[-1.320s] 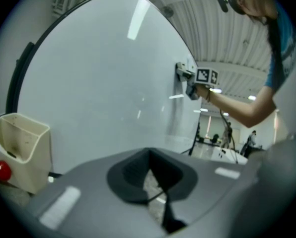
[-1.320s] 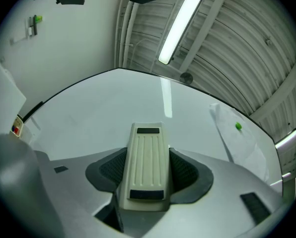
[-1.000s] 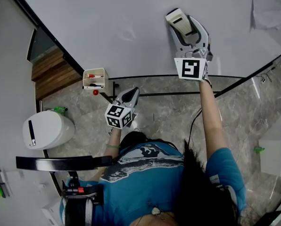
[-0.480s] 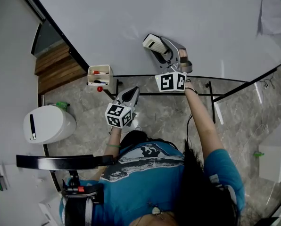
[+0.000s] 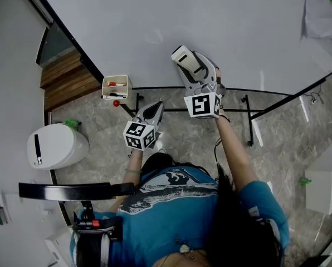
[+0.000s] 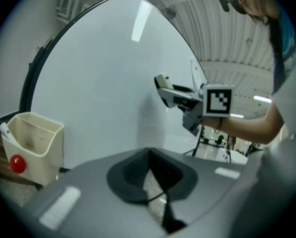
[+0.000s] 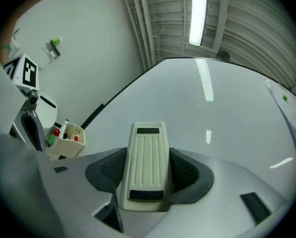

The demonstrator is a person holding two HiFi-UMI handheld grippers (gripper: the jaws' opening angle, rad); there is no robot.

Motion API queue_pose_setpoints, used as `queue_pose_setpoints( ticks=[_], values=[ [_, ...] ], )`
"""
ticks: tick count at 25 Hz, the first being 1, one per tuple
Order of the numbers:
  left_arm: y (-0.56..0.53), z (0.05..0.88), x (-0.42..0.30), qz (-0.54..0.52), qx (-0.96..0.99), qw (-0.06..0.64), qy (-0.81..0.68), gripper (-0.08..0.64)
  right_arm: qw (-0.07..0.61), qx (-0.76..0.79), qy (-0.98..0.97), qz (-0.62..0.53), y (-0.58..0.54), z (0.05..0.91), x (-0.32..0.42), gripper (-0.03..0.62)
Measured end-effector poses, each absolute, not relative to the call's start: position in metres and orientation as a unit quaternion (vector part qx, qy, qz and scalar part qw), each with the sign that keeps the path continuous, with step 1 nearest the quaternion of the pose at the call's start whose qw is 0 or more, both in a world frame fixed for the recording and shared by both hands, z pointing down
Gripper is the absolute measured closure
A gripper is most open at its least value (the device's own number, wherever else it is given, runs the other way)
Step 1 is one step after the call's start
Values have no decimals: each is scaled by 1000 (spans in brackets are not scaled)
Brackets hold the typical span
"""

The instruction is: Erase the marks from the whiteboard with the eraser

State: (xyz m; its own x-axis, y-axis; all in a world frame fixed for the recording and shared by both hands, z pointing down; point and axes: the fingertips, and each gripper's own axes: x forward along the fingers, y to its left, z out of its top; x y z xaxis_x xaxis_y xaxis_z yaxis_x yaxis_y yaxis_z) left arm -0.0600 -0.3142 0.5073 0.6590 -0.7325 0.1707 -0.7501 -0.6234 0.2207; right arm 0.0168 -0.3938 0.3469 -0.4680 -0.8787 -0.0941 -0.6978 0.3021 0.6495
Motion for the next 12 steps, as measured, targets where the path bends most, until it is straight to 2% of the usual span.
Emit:
queue_pose_setpoints(
  ticks=[12],
  values=[
    [-266, 510, -28, 33, 895, 139, -423, 555, 148, 516, -824, -182, -307, 421, 57, 330]
  ],
)
